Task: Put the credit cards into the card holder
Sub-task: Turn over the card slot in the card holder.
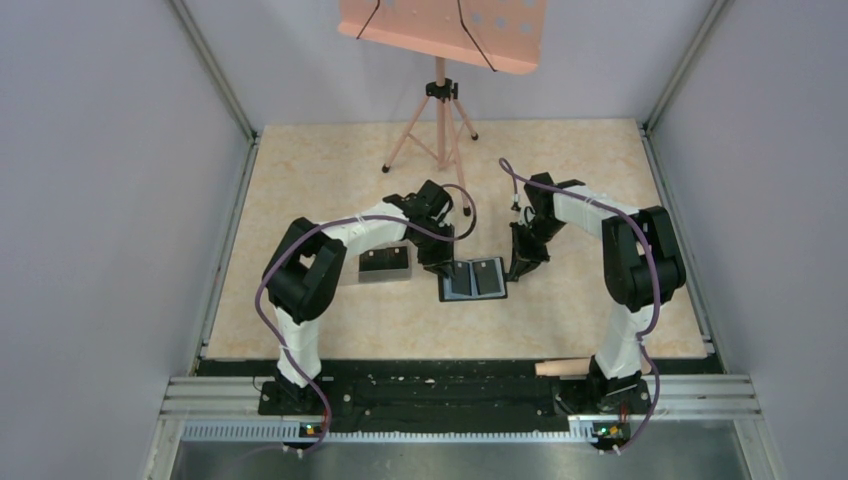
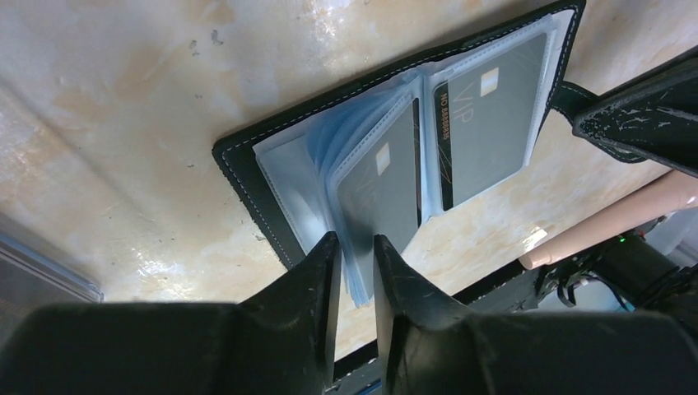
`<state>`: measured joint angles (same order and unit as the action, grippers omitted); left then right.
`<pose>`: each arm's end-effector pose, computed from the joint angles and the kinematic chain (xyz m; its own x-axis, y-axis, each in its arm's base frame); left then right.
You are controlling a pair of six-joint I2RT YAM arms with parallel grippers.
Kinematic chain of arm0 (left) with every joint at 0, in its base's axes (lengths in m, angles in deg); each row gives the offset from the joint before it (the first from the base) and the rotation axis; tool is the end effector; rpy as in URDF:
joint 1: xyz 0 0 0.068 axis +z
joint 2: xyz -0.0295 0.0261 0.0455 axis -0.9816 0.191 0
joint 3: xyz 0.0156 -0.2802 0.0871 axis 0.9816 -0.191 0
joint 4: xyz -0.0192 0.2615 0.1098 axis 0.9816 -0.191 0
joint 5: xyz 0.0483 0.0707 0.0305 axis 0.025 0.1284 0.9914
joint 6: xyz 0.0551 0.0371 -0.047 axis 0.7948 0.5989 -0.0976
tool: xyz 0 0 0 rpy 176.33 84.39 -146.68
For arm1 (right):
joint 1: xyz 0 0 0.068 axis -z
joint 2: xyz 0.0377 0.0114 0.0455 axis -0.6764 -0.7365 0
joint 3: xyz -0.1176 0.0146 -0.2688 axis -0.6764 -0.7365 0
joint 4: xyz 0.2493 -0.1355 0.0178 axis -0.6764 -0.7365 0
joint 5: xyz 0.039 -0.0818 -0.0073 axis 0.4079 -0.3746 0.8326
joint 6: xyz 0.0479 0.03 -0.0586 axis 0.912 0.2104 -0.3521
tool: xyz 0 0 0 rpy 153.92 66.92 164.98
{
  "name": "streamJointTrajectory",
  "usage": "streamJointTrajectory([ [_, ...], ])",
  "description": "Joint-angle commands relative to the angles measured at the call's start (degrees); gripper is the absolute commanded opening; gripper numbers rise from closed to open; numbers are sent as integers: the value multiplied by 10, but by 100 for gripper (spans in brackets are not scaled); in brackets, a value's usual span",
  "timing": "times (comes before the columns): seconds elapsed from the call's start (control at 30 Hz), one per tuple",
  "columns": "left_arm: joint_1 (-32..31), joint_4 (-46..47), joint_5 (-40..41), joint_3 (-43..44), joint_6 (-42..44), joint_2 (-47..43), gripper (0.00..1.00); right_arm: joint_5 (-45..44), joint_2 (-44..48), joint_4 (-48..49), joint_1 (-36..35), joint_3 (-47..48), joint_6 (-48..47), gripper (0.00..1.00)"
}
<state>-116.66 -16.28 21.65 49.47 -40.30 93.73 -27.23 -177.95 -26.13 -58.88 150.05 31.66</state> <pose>0.3294 -0.2850 0.1513 -0.9887 0.0842 -0.1240 0.1336 0.8697 -0.4751 0.3416 0.1291 0.1337 -0.9971 -0.0427 0.0634 -0.0144 0.9198 0.3921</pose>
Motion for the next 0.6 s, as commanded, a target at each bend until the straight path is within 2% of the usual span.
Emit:
streamJointTrajectory([
  [0.0, -5, 1, -12, 32, 13, -9, 22, 14, 5, 6, 2, -1, -3, 0],
  [0.13, -6, -1, -24, 44, 15, -9, 17, 15, 5, 6, 2, -1, -3, 0],
  [0.37, -11, -52, -5, 83, 36, 7, 21, 17, 7, 6, 2, -2, -2, 0],
  [0.57, -13, -32, -47, 85, 31, 14, 18, 20, 8, 7, 2, -1, -1, 0],
])
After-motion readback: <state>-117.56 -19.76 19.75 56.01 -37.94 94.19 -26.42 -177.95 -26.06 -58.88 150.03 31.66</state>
